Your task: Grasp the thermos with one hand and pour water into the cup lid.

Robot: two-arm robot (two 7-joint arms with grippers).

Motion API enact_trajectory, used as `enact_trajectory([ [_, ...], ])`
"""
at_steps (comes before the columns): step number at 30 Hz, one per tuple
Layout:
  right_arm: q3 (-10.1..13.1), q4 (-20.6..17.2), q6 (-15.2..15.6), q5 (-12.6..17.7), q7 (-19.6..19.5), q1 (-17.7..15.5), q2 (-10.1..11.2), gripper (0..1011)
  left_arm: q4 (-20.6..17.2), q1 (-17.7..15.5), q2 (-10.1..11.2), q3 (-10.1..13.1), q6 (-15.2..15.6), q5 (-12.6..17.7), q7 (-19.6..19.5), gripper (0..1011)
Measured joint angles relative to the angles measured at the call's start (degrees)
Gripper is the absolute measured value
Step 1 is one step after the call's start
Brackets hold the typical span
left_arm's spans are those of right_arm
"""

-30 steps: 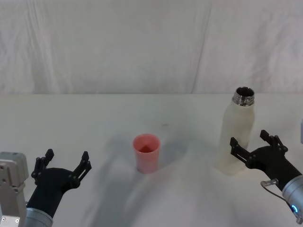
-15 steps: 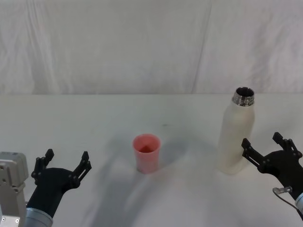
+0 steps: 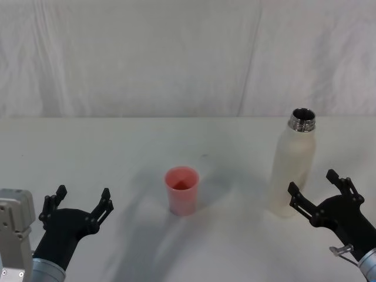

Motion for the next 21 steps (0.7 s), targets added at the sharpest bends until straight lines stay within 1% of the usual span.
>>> enact_trajectory([
  [4,-0.4,0.6,-0.3,-0.9,-0.5,0.0,-0.2,1000,0.0,0.0,0.0,0.0,0.0,0.0,0.0,1001],
  [7,-0.6,1.0,-0.4,-1.9,-1.5,-0.1,-0.8,1000,0.0,0.0,0.0,0.0,0.0,0.0,0.0,1001],
  [12,-1.0,1.3,-1.0,-4.2,-3.3,-0.5,-1.8,1000,0.0,0.0,0.0,0.0,0.0,0.0,0.0,1001],
  [17,-1.1,1.3,-1.4,-5.6,-3.5,-0.9,-2.2,1000,0.0,0.0,0.0,0.0,0.0,0.0,0.0,1001],
  [21,-1.0,1.2,-1.4,-6.0,-3.5,-1.1,-2.3,1000,0.0,0.0,0.0,0.0,0.0,0.0,0.0,1001],
])
